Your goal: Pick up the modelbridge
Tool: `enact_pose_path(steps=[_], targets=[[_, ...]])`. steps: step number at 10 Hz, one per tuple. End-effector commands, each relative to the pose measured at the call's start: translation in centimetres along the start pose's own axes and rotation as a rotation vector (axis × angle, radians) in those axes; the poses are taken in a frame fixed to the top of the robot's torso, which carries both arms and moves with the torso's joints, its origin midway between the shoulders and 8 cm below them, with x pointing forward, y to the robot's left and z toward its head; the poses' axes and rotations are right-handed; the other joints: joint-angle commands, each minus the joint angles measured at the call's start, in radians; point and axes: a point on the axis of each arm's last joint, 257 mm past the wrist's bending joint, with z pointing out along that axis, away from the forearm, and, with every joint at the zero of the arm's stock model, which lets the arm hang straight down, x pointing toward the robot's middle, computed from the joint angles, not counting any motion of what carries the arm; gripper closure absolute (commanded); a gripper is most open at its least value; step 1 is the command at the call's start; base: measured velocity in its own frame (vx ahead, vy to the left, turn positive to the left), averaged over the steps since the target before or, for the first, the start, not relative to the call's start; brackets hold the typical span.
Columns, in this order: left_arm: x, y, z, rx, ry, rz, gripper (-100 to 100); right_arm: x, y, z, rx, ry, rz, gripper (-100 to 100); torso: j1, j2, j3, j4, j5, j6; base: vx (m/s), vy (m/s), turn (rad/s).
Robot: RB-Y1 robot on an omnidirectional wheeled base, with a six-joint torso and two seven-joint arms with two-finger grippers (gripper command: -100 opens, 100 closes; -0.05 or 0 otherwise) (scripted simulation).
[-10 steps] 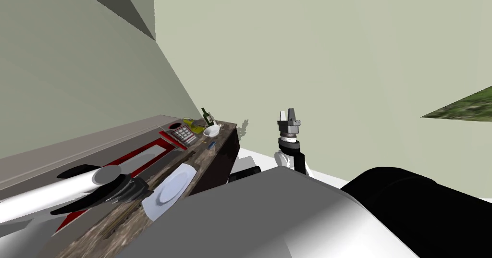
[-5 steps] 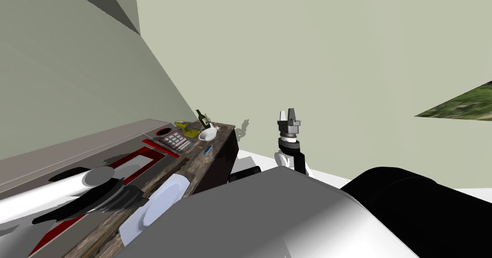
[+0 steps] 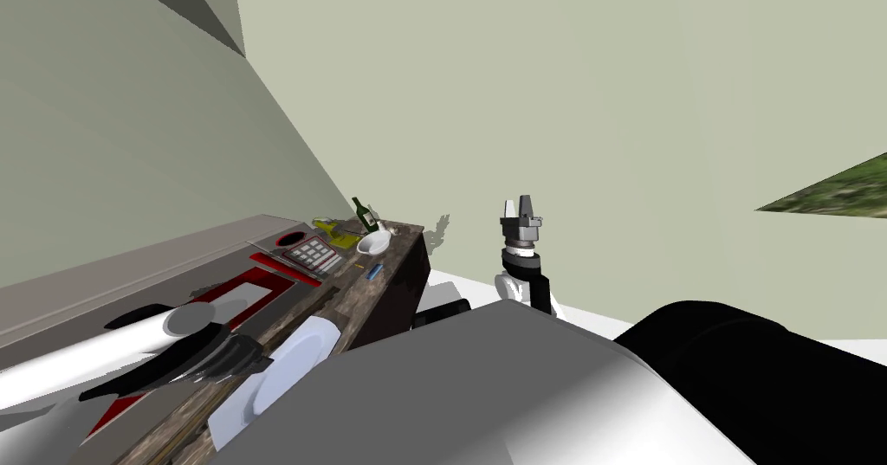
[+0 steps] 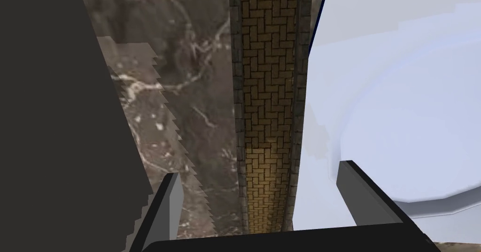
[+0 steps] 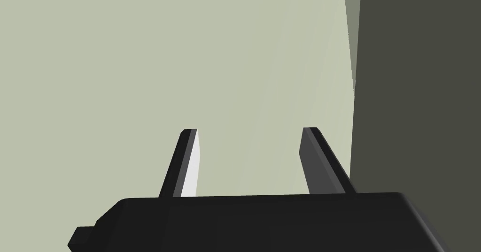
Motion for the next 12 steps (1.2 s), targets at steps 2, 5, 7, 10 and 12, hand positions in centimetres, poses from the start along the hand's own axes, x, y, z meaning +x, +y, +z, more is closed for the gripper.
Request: enact_pose_path(steps=[2, 5, 7, 10, 12], targets=[[0.0, 0.0, 0.5, 0.000, 0.000, 0.000, -100, 0.0, 0.0, 0.0, 0.000, 0.000, 0.000, 0, 0.000, 0.000, 0.000, 0.000, 0.000, 0.000, 0.001, 0.004, -0.001], [0.0, 0.1, 0.6, -0.001, 0.000, 0.001, 100, 0.0, 0.0, 0.0, 0.000, 0.000, 0.000, 0, 0.002, -0.001, 0.000, 0.000, 0.001, 0.000, 0.000, 0.000, 0.000], [0.0, 0.1, 0.6, -0.001, 0.000, 0.001, 100, 0.0, 0.0, 0.0, 0.000, 0.000, 0.000, 0, 0.003, -0.001, -0.001, 0.000, 0.001, 0.000, 0.000, 0.000, 0.000], [-0.1, -0.2, -1.0, 0.002, 0.000, 0.000, 100, 0.0, 0.0, 0.0, 0.000, 0.000, 0.000, 0, 0.002, -0.001, 0.000, 0.000, 0.000, 0.000, 0.000, 0.000, 0.000], [0.0, -0.2, -0.8, 0.002, 0.001, 0.000, 0, 0.0, 0.0, 0.0, 0.000, 0.000, 0.000, 0, 0.002, -0.001, 0.000, 0.000, 0.000, 0.000, 0.000, 0.000, 0.000]])
